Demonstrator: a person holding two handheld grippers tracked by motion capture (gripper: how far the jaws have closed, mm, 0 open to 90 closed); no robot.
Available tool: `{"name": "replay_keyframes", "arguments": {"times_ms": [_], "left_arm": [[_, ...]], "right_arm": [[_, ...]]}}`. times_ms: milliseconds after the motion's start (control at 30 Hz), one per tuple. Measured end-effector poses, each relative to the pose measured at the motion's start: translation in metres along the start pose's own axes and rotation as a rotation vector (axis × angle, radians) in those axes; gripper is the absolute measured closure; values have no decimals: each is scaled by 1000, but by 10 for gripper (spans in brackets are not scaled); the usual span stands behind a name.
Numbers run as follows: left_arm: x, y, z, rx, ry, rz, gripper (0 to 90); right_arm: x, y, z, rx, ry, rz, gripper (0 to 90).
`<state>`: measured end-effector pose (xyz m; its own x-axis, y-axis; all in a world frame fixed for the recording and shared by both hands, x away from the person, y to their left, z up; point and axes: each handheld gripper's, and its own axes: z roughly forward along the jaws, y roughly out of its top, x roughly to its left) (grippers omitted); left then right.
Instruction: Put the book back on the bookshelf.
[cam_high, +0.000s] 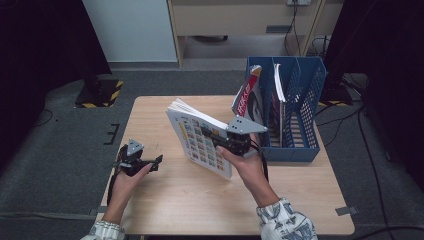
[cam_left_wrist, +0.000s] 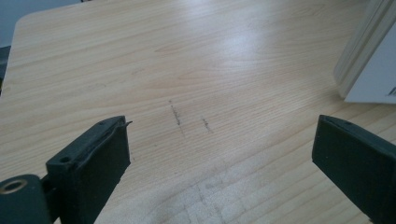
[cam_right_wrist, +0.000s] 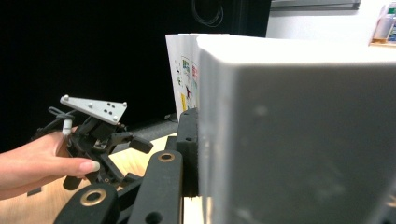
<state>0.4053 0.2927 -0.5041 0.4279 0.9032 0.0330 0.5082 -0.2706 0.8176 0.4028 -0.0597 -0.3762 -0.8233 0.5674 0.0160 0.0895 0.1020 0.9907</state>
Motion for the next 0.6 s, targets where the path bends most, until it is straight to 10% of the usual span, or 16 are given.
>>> {"name": "replay_keyframes", "arguments": {"times_ms": [600], "left_arm": [[-8,-8,16,96,18,34,41]], "right_arm": [[-11,4,-14,-19,-43,0,737]]}}
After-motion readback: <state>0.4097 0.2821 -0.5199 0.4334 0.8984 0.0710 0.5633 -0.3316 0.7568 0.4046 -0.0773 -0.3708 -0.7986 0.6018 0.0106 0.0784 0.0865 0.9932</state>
